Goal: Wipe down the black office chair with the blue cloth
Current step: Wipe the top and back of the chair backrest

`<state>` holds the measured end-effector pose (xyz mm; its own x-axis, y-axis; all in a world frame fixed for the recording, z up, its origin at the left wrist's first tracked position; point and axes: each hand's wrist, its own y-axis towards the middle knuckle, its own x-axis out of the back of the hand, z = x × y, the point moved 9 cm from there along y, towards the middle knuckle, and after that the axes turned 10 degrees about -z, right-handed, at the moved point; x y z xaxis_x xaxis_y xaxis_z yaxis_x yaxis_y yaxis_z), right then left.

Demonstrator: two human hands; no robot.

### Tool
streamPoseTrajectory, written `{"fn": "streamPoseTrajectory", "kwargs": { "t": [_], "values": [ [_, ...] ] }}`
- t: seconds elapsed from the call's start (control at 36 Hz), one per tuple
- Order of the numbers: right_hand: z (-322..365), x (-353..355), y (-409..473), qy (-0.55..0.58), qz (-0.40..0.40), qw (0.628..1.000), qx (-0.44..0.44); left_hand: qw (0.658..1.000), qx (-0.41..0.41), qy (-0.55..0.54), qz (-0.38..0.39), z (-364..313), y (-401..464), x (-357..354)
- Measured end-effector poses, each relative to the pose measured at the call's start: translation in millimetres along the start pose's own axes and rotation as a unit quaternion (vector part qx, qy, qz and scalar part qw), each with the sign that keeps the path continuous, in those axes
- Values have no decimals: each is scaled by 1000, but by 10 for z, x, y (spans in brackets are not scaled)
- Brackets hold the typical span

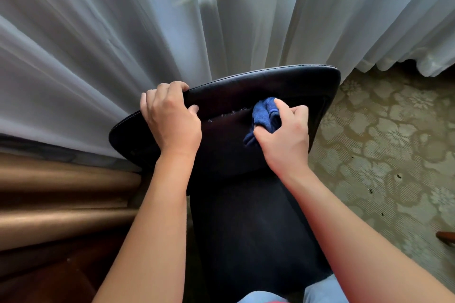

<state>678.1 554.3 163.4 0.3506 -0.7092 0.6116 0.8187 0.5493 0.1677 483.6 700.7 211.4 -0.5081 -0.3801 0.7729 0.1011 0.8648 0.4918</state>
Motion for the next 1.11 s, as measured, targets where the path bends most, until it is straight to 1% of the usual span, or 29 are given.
{"fn": "streamPoseTrajectory", "kwargs": {
  "t": [0.14, 0.28, 0.33, 0.47, 0.58, 0.67, 0.72, 0.83, 1.0, 1.11],
  "values": [
    [185, -218, -140, 10, 47, 998, 28, 1000, -4, 6, 4, 49, 51, 0],
    [407, -349, -267, 11, 111, 989, 93, 1000, 3, 15, 11, 66, 10, 16],
    [446, -345, -308, 19, 123, 987, 106, 1000, -3, 16, 11, 76, -29, 38],
    [278, -113, -305, 45, 92, 992, 77, 999, -16, 8, 29, 92, -150, 112],
    [83, 99, -190, 38, 38, 998, 43, 999, 17, 35, 7, 264, -165, 232],
    [50, 164, -103, 15, 14, 999, 36, 998, 46, 47, 2, 411, -169, 264],
    [59, 136, -69, -1, 14, 999, 35, 997, 55, 48, 4, 460, -169, 248],
    [138, -11, -93, -21, 23, 999, 37, 998, 43, 46, -12, 468, -136, 238],
    [333, -294, -215, -29, 52, 996, 60, 999, 35, 31, -25, 494, -100, 239],
    [490, -454, -353, -12, 76, 994, 82, 998, 37, 34, -24, 529, -72, 232]
  ]
}}
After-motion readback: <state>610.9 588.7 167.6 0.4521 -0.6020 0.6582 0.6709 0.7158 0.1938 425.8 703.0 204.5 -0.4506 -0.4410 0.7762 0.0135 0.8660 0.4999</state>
